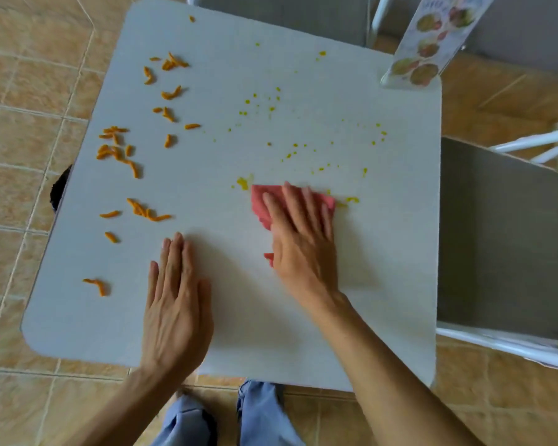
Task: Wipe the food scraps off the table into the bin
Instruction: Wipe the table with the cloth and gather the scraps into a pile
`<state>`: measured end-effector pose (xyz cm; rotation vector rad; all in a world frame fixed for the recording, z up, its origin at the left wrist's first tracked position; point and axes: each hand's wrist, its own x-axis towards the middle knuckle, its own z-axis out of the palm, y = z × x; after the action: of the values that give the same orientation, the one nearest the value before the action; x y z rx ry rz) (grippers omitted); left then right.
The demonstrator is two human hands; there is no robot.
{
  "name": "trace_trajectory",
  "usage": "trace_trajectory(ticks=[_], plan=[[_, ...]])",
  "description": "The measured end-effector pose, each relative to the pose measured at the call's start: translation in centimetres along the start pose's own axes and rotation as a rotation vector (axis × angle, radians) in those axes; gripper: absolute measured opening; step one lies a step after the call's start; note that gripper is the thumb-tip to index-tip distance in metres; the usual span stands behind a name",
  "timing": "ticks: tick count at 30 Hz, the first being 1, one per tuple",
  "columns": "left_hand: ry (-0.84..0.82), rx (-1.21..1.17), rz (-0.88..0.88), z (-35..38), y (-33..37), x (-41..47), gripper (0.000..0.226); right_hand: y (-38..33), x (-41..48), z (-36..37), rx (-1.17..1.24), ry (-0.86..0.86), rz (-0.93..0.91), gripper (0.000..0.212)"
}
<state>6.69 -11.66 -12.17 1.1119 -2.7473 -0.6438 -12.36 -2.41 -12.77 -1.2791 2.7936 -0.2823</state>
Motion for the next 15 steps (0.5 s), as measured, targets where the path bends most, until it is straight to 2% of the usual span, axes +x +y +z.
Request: trace_trajectory(ticks=[1, 2, 3, 4, 6, 7, 8, 10, 12, 13, 14, 15], plan=[[0.011, -0.001, 0.003, 0.5, 1.0, 0.8, 0.057, 0.4, -0.7, -0.3, -0.021, 0.02, 0.207, 0.087], [0.021, 0.002, 0.01, 1.0, 2.0, 1.7, 0.057, 0.1, -1.6, -0.5, -0.032, -0.013, 0.268, 0.09], [0.031, 0.011, 0.013, 1.5, 3.0, 2.9, 0.058, -0.4, -2.6, -0.6, -0.006, -0.051, 0.16, 0.095], [0.038, 0.018, -0.001, 2.0, 3.9, 4.0, 0.059, -0.2, -3.6, -0.6, 0.028, -0.075, -0.024, 0.097], [0.056, 0.007, -0.129, 2.7, 5.3, 6.4, 0.065, 2.9, -4.0, -1.3, 0.048, -0.123, -0.332, 0.083], [0.071, -0.003, -0.215, 2.9, 5.7, 7.5, 0.067, 5.3, -3.7, -1.6, 0.021, -0.093, -0.336, 0.072], [0.087, 0.003, -0.285, 3.2, 6.1, 8.3, 0.068, 7.6, -3.2, -1.9, -0.009, -0.031, -0.225, 0.063], [0.111, 0.07, -0.343, 3.6, 6.6, 8.9, 0.07, 10.9, -1.9, -1.9, -0.059, 0.13, 0.248, 0.052], [0.115, 0.119, -0.347, 3.9, 6.8, 8.8, 0.07, 10.2, 0.0, -1.5, -0.09, 0.24, 0.662, 0.05], [0.114, 0.124, -0.348, 4.0, 6.8, 8.8, 0.07, 9.1, 1.1, -1.3, -0.076, 0.228, 0.718, 0.052], [0.111, 0.127, -0.35, 4.1, 6.8, 8.8, 0.069, 8.5, 1.8, -1.2, -0.063, 0.175, 0.628, 0.055], [0.109, 0.131, -0.355, 4.1, 6.8, 8.8, 0.069, 8.6, 2.1, -0.9, -0.059, 0.1, 0.409, 0.058]])
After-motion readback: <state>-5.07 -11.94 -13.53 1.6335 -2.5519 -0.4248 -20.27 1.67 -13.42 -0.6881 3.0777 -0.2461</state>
